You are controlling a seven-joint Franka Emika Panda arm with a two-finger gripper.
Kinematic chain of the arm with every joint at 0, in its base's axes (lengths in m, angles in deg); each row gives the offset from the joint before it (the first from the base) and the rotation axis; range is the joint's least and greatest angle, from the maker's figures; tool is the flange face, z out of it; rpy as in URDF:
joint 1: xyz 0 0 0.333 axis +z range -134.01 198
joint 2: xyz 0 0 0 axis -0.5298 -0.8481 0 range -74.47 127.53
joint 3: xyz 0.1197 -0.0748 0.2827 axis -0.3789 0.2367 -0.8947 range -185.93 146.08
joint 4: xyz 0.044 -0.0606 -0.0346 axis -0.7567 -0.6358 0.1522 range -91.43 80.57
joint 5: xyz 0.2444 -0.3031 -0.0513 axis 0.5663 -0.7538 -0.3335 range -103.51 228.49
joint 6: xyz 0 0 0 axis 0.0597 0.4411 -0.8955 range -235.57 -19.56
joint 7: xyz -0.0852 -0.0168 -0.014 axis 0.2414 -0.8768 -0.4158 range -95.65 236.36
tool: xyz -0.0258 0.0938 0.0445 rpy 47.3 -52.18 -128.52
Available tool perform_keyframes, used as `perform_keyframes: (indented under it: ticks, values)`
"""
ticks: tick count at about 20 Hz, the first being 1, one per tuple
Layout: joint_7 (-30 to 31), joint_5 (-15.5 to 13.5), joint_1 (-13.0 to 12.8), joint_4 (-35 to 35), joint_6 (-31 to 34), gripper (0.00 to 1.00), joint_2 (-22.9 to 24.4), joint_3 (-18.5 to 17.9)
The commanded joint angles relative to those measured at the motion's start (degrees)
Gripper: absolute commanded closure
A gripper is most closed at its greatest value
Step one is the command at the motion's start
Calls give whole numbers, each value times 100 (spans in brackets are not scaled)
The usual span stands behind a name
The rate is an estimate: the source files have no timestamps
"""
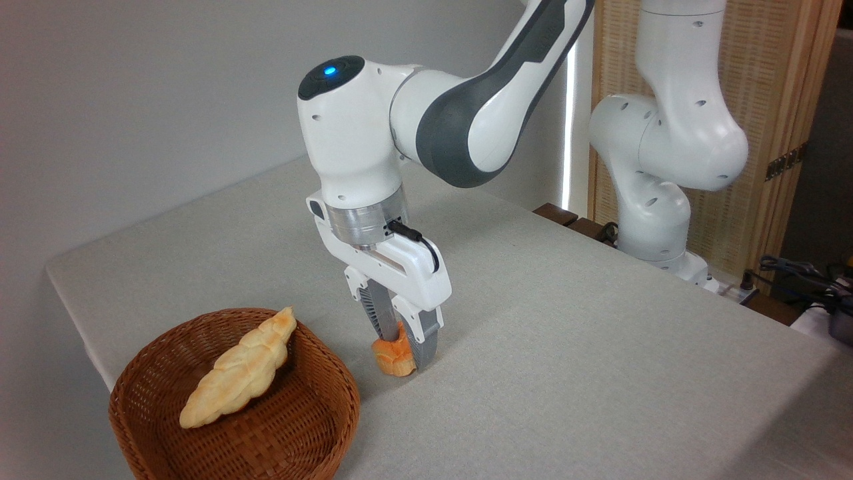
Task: Put bread into the basket
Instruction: 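Lift the bun and carry it over the woven basket, lowering it in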
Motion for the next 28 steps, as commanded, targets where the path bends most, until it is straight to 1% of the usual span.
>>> perform_keyframes:
  ticks: [1, 7, 9, 11, 12, 13, 14, 16, 18, 21, 23, 24, 25, 26, 27, 28]
  values:
    - [-15, -64, -14, -78, -117, 76, -114, -14]
    - [-41, -55, -14, -43, -82, 77, -61, 21]
    - [-76, 15, -14, 53, 269, 78, 53, 56]
    - [-382, 137, 3, 420, 1136, 77, 140, 83]
    - [-515, 156, 4, 544, 1366, 77, 150, 83]
    - [-742, 156, 21, 798, 1734, 77, 150, 48]
    - [-910, 156, 39, 1035, 1929, 77, 132, 13]
    - [-973, 156, 65, 1361, 1940, 75, 123, -75]
    - [-956, 199, 65, 1651, 1835, 74, 71, -84]
    - [-964, 270, 65, 2381, 1423, 72, -297, -312]
    - [-903, 288, 65, 2689, 923, 72, -666, -322]
    - [-885, 279, 65, 2769, 790, 72, -772, -313]
    - [-859, 279, 56, 2882, 458, 71, -965, -313]
    - [-841, 279, 56, 2901, 272, 71, -1054, -295]
    - [-850, 296, 56, 2892, -174, 71, -1185, -260]
    - [-859, 305, 56, 2884, -378, 71, -1247, -243]
